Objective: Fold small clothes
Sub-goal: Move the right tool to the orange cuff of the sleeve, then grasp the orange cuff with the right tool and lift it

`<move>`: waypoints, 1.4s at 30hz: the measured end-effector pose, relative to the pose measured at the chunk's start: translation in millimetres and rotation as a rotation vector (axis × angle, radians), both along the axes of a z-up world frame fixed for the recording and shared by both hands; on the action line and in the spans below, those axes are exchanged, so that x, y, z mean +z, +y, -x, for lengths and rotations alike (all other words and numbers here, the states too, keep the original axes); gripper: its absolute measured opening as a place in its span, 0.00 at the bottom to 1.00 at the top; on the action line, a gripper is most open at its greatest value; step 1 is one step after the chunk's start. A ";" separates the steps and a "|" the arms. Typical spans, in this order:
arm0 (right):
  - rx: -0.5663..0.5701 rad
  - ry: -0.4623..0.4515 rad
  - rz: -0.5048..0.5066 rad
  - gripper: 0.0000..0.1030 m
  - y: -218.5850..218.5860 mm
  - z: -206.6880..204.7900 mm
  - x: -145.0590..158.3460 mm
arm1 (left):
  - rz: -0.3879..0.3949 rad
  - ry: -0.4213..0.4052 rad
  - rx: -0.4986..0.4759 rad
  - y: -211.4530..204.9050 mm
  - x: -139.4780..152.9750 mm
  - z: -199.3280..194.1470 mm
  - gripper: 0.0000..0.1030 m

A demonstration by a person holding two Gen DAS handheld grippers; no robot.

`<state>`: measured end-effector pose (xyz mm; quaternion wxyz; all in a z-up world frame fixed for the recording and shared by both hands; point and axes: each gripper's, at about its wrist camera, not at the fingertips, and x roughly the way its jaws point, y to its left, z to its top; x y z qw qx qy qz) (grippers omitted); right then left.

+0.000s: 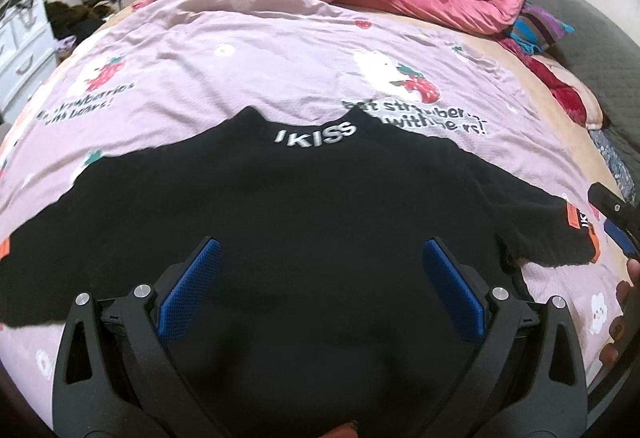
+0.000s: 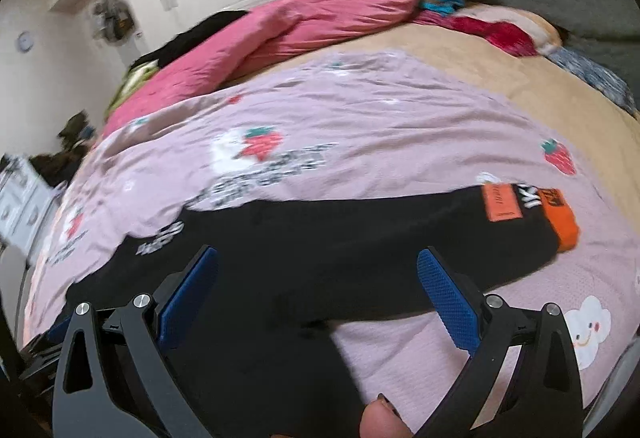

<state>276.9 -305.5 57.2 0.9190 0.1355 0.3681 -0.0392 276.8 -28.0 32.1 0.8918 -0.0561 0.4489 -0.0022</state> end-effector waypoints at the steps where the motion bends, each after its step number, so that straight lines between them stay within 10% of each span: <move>1: -0.028 0.005 0.016 0.96 -8.6 -1.8 -4.1 | 0.000 0.003 -0.008 -3.2 -1.1 -4.4 0.92; 15: -0.353 0.094 0.048 0.96 -114.1 -0.7 -48.9 | 0.029 0.070 -0.083 -56.6 -35.6 -52.4 0.92; 36: -0.482 0.149 -0.376 0.94 -196.9 -16.9 -112.4 | -0.001 0.105 -0.095 -88.2 -76.2 -88.5 0.92; 42: -0.526 0.111 -0.368 0.37 -205.7 -14.8 -111.8 | 0.001 0.094 -0.082 -82.8 -68.3 -87.7 0.92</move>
